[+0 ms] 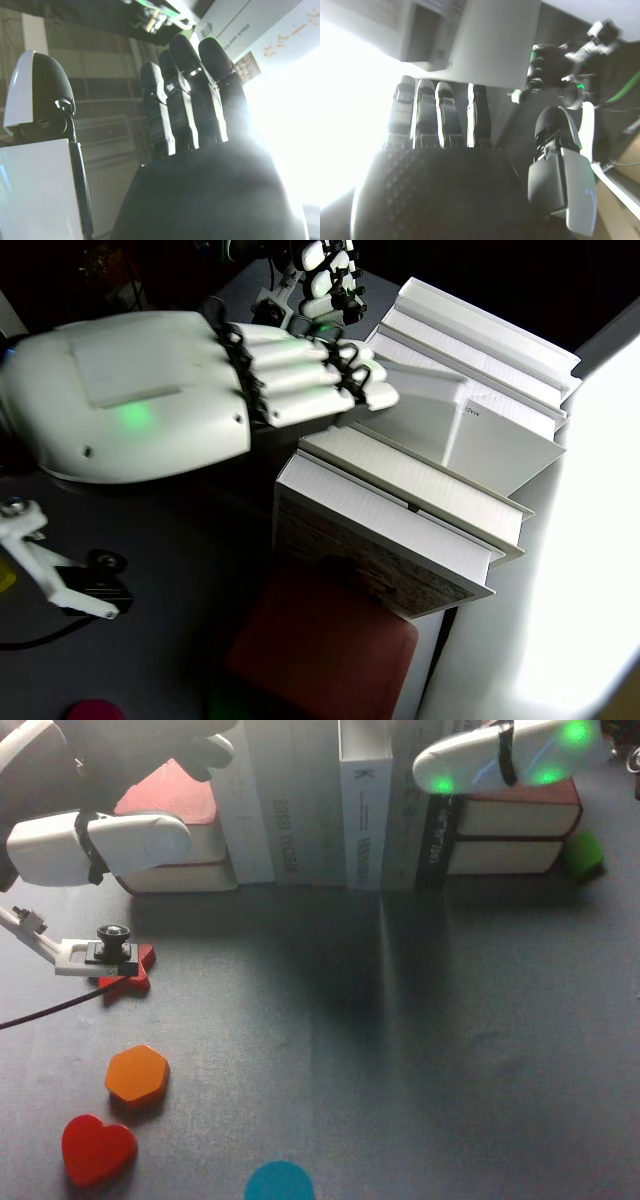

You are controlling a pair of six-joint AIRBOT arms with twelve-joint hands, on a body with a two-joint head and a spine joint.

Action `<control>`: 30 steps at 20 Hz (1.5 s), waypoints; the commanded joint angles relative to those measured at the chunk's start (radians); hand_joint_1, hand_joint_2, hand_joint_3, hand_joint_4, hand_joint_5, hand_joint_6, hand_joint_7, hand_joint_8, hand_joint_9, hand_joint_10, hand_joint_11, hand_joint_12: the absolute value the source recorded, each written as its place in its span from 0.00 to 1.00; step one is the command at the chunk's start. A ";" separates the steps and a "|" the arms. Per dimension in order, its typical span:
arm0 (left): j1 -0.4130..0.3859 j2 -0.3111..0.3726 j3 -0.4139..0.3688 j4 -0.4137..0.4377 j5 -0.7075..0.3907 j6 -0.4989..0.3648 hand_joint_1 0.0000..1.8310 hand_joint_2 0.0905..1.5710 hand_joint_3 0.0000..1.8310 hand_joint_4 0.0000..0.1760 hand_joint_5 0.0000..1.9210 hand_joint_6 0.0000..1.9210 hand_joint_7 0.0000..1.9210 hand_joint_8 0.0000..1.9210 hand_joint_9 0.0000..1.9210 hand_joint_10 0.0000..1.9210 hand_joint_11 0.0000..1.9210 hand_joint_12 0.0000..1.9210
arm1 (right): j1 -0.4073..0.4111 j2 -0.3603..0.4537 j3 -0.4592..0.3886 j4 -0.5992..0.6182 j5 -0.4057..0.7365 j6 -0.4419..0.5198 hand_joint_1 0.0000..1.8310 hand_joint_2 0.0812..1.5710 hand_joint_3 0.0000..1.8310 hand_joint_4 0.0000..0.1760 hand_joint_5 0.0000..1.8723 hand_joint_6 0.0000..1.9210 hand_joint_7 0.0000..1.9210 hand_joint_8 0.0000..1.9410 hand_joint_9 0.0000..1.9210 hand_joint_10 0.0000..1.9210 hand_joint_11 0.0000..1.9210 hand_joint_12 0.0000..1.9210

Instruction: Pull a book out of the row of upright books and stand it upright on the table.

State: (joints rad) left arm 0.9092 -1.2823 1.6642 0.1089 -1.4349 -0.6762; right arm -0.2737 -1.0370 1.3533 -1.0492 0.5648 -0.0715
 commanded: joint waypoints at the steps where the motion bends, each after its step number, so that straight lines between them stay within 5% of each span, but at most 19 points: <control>1: -0.003 -0.009 -0.003 -0.054 -0.112 -0.011 0.57 0.59 0.00 0.11 0.30 0.00 0.30 0.00 0.21 0.49 0.08 0.85 | 0.004 0.008 -0.012 0.042 0.065 0.001 0.00 0.70 0.00 0.99 0.17 0.00 0.00 0.00 0.00 0.00 0.04 0.02; 2: 0.000 -0.011 -0.003 -0.058 -0.113 -0.011 0.56 0.59 0.00 0.18 0.30 0.00 0.30 0.00 0.17 0.54 0.04 0.89 | 0.004 0.017 -0.024 0.039 0.072 0.001 0.00 0.69 0.00 1.00 0.16 0.00 0.00 0.00 0.00 0.00 0.00 0.00; 4: 0.009 -0.014 -0.003 -0.066 -0.118 -0.011 0.57 0.59 0.00 0.14 0.30 0.00 0.30 0.00 0.16 0.53 0.04 0.88 | 0.004 0.028 -0.043 0.025 0.077 0.001 0.00 0.67 0.00 0.99 0.15 0.00 0.00 0.00 0.00 0.00 0.00 0.00; 5: 0.014 -0.015 -0.003 -0.070 -0.120 -0.011 0.57 0.59 0.00 0.15 0.31 0.00 0.32 0.01 0.17 0.53 0.05 0.88 | 0.004 0.033 -0.049 0.024 0.079 0.001 0.00 0.66 0.00 0.88 0.17 0.01 0.00 0.00 0.00 0.00 0.00 0.00; 6: 0.017 -0.015 -0.004 -0.073 -0.121 -0.011 0.57 0.59 0.00 0.15 0.31 0.00 0.32 0.01 0.17 0.53 0.05 0.88 | 0.004 0.038 -0.054 0.024 0.082 0.001 0.00 0.66 0.00 0.88 0.17 0.01 0.00 0.00 0.00 0.00 0.00 0.00; 7: 0.022 -0.015 -0.006 -0.078 -0.122 -0.011 0.56 0.59 0.00 0.17 0.32 0.01 0.32 0.01 0.16 0.54 0.03 0.89 | 0.004 0.049 -0.067 0.020 0.085 0.001 0.00 0.66 0.00 0.61 0.18 0.01 0.00 0.00 0.00 0.00 0.00 0.00; 8: 0.025 -0.015 -0.006 -0.082 -0.124 -0.011 0.57 0.58 0.00 0.22 0.31 0.00 0.31 0.01 0.15 0.55 0.03 0.89 | 0.004 0.056 -0.077 0.013 0.085 0.001 0.00 0.66 0.00 0.48 0.17 0.00 0.00 0.00 0.00 0.00 0.00 0.00; 9: 0.028 -0.014 -0.007 -0.086 -0.126 -0.011 0.57 0.58 0.00 0.22 0.31 0.00 0.31 0.01 0.15 0.55 0.03 0.89 | 0.004 0.060 -0.084 0.006 0.085 0.001 0.00 0.66 0.00 0.48 0.17 0.00 0.00 0.00 0.00 0.00 0.00 0.00; 10: 0.032 -0.014 -0.008 -0.091 -0.128 -0.011 0.55 0.59 0.00 0.17 0.30 0.00 0.30 0.00 0.13 0.57 0.02 0.88 | 0.004 0.068 -0.090 0.006 0.085 0.001 0.00 0.66 0.00 0.62 0.17 0.01 0.00 0.00 0.00 0.00 0.00 0.00; 15: 0.041 -0.017 -0.009 -0.097 -0.131 -0.011 0.56 0.59 0.00 0.16 0.30 0.01 0.30 0.01 0.15 0.58 0.03 0.88 | 0.004 0.092 -0.107 0.004 0.085 0.001 0.04 0.70 0.00 0.51 0.22 0.02 0.00 0.00 0.00 0.00 0.00 0.00; 17: 0.045 -0.018 -0.009 -0.099 -0.132 -0.011 0.56 0.61 0.00 0.11 0.30 0.01 0.31 0.01 0.16 0.58 0.05 0.88 | 0.009 0.098 -0.114 0.004 0.085 0.000 0.02 0.71 0.01 0.92 0.20 0.01 0.00 0.00 0.00 0.00 0.00 0.00; 20: 0.048 -0.021 -0.009 -0.103 -0.134 -0.011 0.58 0.59 0.00 0.15 0.32 0.02 0.33 0.03 0.18 0.58 0.06 0.88 | 0.019 0.115 -0.132 0.002 0.098 -0.001 0.04 0.73 0.01 1.00 0.19 0.00 0.00 0.00 0.00 0.00 0.00 0.00; 21: 0.049 -0.022 -0.009 -0.103 -0.135 -0.011 0.59 0.59 0.00 0.12 0.33 0.02 0.34 0.03 0.19 0.58 0.07 0.87 | 0.022 0.117 -0.139 0.000 0.105 -0.001 0.05 0.74 0.01 0.86 0.18 0.00 0.00 0.00 0.00 0.00 0.00 0.00; 22: 0.049 -0.023 -0.009 -0.103 -0.136 -0.011 0.59 0.59 0.00 0.05 0.32 0.01 0.34 0.04 0.20 0.58 0.07 0.87 | 0.036 0.121 -0.145 -0.004 0.111 -0.001 0.07 0.74 0.01 0.88 0.14 0.00 0.00 0.00 0.00 0.00 0.00 0.00; 24: 0.049 -0.024 -0.009 -0.103 -0.137 -0.011 0.58 0.59 0.00 0.08 0.32 0.01 0.31 0.04 0.19 0.59 0.08 0.88 | 0.064 0.126 -0.157 -0.031 0.116 0.002 0.15 0.77 0.01 0.83 0.09 0.00 0.00 0.00 0.00 0.00 0.00 0.00; 26: 0.050 -0.024 -0.009 -0.103 -0.137 -0.011 0.55 0.59 0.00 0.10 0.31 0.01 0.28 0.04 0.19 0.55 0.08 0.88 | 0.113 0.130 -0.171 -0.095 0.118 0.033 0.20 0.75 0.00 0.42 0.07 0.00 0.00 0.00 0.00 0.00 0.00 0.00; 27: 0.049 -0.024 -0.009 -0.103 -0.137 -0.011 0.55 0.59 0.00 0.10 0.30 0.01 0.26 0.03 0.18 0.55 0.07 0.88 | 0.144 0.130 -0.172 -0.143 0.118 0.072 0.22 0.75 0.00 0.30 0.08 0.00 0.00 0.00 0.00 0.00 0.00 0.00; 29: 0.047 -0.027 -0.009 -0.103 -0.139 -0.011 0.54 0.59 0.00 0.12 0.30 0.00 0.24 0.02 0.17 0.55 0.05 0.89 | 0.219 0.123 -0.165 -0.270 0.118 0.179 0.23 0.72 0.00 0.39 0.07 0.00 0.00 0.00 0.00 0.00 0.00 0.00; 30: 0.045 -0.030 -0.007 -0.103 -0.140 -0.011 0.53 0.61 0.00 0.16 0.30 0.01 0.26 0.03 0.18 0.54 0.07 0.89 | 0.242 0.116 -0.161 -0.314 0.118 0.210 0.31 0.71 0.00 0.23 0.00 0.00 0.00 0.00 0.00 0.00 0.00 0.00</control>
State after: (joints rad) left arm 0.9646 -1.3045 1.6569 0.0433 -1.4605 -0.6762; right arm -0.0338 -0.9226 1.1912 -1.4330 0.6575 0.1463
